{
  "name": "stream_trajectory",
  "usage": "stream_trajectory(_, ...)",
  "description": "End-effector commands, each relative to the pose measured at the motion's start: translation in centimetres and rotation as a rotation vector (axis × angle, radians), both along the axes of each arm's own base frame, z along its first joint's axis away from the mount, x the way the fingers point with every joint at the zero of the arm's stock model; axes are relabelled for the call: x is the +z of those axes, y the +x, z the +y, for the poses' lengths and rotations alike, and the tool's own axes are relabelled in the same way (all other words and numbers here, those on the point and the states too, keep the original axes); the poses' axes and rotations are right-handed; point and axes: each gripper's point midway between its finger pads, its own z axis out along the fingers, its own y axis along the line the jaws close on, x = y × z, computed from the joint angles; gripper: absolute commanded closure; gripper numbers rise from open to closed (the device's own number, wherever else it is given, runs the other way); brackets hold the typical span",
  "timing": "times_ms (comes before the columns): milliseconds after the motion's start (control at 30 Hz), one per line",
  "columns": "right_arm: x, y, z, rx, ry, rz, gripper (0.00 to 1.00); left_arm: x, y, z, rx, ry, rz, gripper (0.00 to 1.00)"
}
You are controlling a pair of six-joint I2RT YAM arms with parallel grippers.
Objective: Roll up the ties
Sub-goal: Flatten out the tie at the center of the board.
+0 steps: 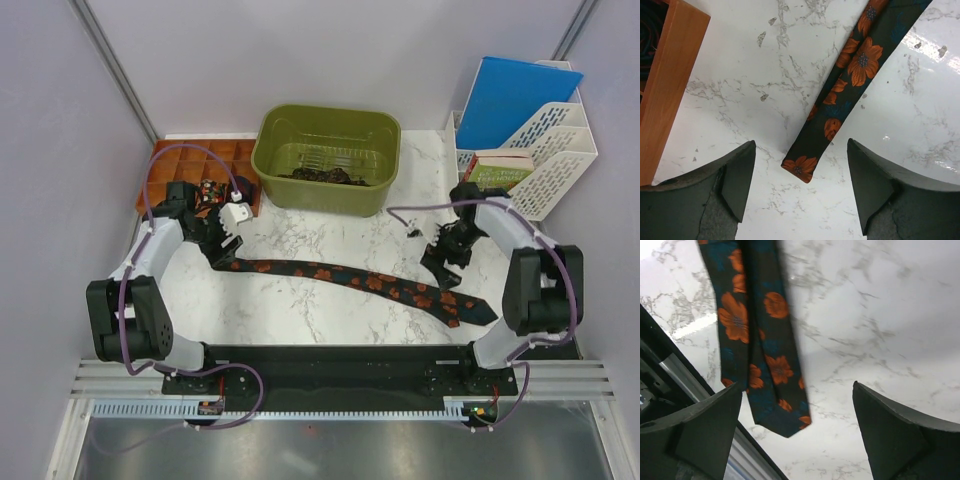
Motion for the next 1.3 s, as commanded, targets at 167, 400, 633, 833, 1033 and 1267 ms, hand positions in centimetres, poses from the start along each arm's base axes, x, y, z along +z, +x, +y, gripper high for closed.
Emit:
stream_trajectory(167, -1.8, -1.5, 3.5, 0.105, -0.093, -0.221, 0.02, 1.3, 0.1, -0.8, 0.049, -0.079, -0.026, 0.16)
stream_trajectory(400, -3.5, -3.3, 3.9, 0.183, -0.155, -0.221, 0.02, 1.6, 0.0, -1.0, 0.052, -0.088, -0.04, 0.14)
stream_trajectory(633, -4.2, -4.3, 4.2, 0.264, -0.157, -0.179, 0.04, 1.7, -0.1, -0.9, 0.04, -0.075, -0.053, 0.14)
stream_trajectory(833, -3.8, -4.1, 4.1, 0.353, -0.155, -0.165, 0.32, 1.7, 0.1, -0.9, 0.033, -0.074, -0.055, 0.14)
stream_trajectory(1033, -4.0, -3.3, 3.9, 0.357, -0.156, -0.152, 0.51, 1.8, 0.3, -0.9, 0.023, -0.071, -0.062, 0.14)
stream_trajectory(1267, -4.2, -3.3, 3.1, 0.391, -0.18, -0.146, 0.61, 1.5, 0.1, -1.1, -0.01, -0.071, -0.06, 0.17)
